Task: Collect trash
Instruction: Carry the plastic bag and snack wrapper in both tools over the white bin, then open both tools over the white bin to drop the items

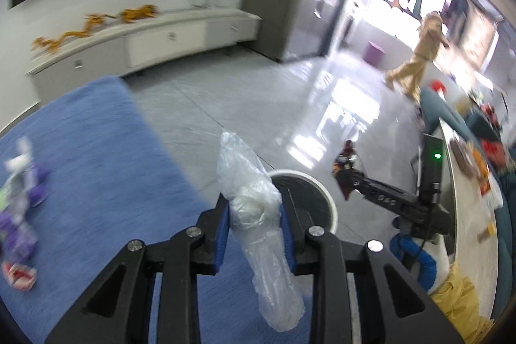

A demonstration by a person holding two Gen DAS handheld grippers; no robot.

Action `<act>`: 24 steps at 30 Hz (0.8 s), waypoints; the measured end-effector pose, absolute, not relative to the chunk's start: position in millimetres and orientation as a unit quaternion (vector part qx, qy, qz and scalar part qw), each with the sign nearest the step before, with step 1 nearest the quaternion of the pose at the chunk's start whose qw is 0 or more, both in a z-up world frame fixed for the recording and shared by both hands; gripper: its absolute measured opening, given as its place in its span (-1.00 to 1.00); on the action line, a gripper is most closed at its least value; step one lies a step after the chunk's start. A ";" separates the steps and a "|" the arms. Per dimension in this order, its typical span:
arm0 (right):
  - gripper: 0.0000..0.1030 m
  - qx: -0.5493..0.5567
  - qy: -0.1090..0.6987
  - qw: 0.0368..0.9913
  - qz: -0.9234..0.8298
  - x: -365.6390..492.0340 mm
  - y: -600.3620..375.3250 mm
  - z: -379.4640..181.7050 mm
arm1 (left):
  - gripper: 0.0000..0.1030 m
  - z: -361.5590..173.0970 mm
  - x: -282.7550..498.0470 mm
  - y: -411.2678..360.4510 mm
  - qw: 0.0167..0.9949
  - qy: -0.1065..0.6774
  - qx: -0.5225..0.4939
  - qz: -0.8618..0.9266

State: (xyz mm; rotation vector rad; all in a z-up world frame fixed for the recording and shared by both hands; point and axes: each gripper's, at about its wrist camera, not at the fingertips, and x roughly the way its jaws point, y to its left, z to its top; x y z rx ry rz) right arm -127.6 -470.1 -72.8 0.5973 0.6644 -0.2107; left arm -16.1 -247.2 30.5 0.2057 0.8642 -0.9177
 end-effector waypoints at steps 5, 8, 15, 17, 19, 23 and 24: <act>-0.40 0.324 0.351 0.870 -0.124 -130.6 -504.0 -116.3 | -0.46 3.2 -11.7 -323.3 0.765 0.430 0.121 -0.464; -0.33 0.330 0.371 0.857 -0.134 -125.9 -512.1 -136.6 | -0.43 -14.8 -4.2 -360.7 0.743 0.450 0.119 -0.481; 0.17 0.340 0.404 0.833 -0.164 -121.8 -527.0 -167.7 | 0.18 -41.7 12.2 -405.7 0.712 0.480 0.104 -0.502; 0.18 0.342 0.409 0.828 -0.172 -120.0 -530.3 -170.9 | 0.18 -43.8 12.7 -408.3 0.709 0.484 0.102 -0.503; 0.19 0.344 0.412 0.825 -0.178 -122.8 -531.5 -171.8 | 0.19 -43.4 13.4 -406.5 0.710 0.483 0.102 -0.502; 0.19 0.345 0.406 0.826 -0.185 -130.9 -532.6 -164.4 | 0.18 -33.5 7.7 -386.9 0.722 0.473 0.098 -0.496; 0.19 0.345 0.402 0.827 -0.186 -131.4 -531.7 -159.9 | 0.18 -28.7 5.3 -380.8 0.727 0.467 0.097 -0.494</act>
